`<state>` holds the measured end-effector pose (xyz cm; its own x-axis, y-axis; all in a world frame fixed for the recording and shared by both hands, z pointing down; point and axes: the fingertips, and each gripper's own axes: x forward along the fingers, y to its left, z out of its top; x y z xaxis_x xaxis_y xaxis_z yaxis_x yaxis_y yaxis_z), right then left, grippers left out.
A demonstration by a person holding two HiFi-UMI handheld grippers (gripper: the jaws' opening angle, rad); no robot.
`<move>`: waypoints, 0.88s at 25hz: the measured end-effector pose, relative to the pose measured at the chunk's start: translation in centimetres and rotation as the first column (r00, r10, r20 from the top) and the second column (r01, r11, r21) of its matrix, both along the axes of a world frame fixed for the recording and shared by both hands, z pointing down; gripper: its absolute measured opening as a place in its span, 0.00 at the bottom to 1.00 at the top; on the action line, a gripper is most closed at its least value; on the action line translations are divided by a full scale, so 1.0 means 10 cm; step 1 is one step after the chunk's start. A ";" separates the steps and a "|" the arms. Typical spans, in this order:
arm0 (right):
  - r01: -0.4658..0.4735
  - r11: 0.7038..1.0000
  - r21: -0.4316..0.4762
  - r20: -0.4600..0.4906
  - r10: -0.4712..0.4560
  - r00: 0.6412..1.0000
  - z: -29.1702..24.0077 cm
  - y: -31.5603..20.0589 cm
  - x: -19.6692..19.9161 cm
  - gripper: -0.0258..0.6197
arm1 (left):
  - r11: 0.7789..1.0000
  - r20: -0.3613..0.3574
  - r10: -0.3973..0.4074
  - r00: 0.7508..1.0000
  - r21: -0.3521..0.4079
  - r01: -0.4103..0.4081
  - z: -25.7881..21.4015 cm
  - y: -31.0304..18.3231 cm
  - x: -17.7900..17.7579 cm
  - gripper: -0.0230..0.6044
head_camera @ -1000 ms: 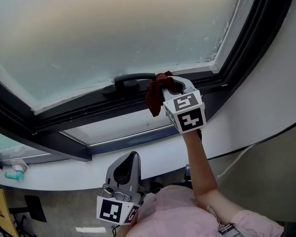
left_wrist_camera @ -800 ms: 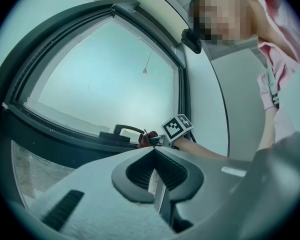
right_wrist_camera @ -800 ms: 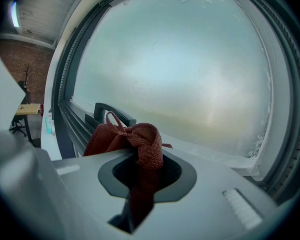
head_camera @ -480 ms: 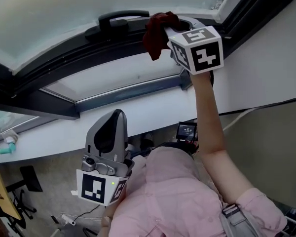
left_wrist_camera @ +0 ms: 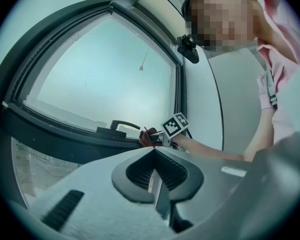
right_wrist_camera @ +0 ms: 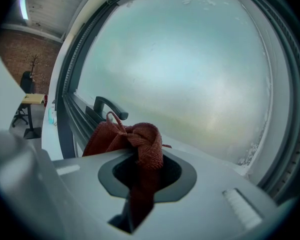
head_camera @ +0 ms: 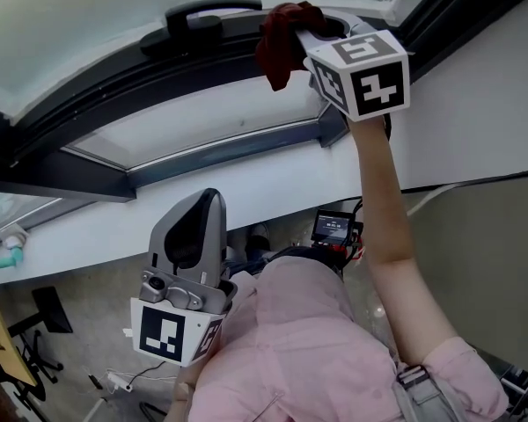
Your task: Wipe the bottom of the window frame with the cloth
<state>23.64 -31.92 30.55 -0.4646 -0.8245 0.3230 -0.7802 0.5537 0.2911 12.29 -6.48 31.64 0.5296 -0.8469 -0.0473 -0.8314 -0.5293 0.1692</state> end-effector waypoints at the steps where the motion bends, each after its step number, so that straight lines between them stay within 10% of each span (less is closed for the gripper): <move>1: 0.001 1.000 0.007 -0.013 -0.001 1.000 0.00 0.00 0.00 0.13 | 1.000 0.000 0.005 1.000 0.000 -0.005 0.00 0.00 0.02 0.04; 22: 0.036 0.998 0.053 -0.107 -0.030 0.994 0.01 0.05 -0.05 0.11 | 1.000 -0.004 0.019 1.000 -0.005 -0.019 0.00 -0.04 0.02 0.04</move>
<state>23.16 -31.44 30.61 -0.4573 -0.8273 0.3264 -0.7252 0.5593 0.4015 12.46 -6.87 31.60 0.5456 -0.8369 -0.0447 -0.8205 -0.5443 0.1749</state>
